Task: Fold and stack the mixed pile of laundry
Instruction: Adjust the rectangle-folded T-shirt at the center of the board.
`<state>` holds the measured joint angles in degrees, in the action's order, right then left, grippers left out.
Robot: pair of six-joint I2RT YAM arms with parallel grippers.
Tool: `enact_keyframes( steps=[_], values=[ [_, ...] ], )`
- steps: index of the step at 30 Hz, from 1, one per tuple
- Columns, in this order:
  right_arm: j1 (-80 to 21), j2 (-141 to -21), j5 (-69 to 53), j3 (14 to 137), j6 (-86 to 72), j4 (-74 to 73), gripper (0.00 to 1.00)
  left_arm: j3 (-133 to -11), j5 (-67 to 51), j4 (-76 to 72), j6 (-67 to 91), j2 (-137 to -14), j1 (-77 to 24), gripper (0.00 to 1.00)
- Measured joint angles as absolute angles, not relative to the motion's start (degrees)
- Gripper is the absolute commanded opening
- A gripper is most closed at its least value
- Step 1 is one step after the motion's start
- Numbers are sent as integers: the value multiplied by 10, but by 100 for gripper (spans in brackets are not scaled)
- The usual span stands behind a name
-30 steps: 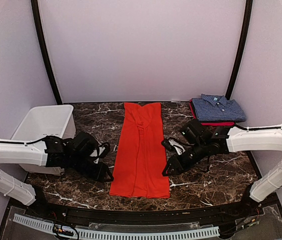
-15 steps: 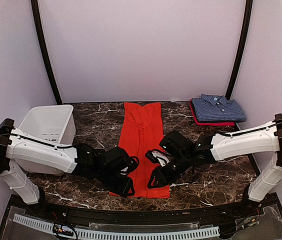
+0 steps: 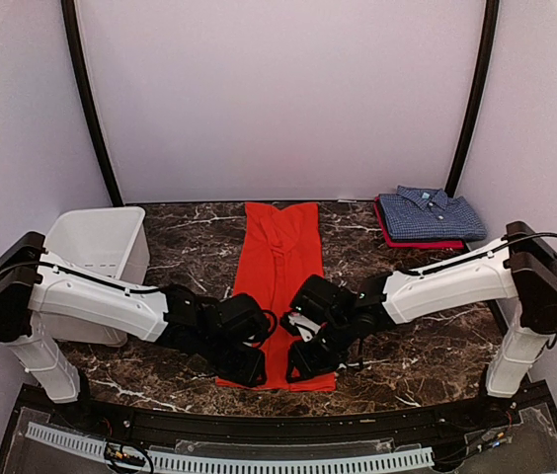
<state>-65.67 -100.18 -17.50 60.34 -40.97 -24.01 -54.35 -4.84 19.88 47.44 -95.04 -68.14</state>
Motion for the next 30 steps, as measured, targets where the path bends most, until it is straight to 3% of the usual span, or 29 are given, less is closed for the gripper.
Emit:
enact_keyframes(
  steps=[10, 16, 25, 30],
  values=[
    [-664, -1030, -156, 605, -420, -248, 27, -543, -49, 189, 484, -953, -681, 32],
    [-664, -1032, -147, 606, -429, -250, 0, -543, -50, 184, 487, -955, -681, 32],
    [-667, -1022, -139, 606, -432, -253, 0, -527, -53, 172, 487, -955, -681, 29],
    [-667, -1007, -138, 606, -432, -252, 0, -527, -55, 169, 488, -955, -682, 15]
  ],
)
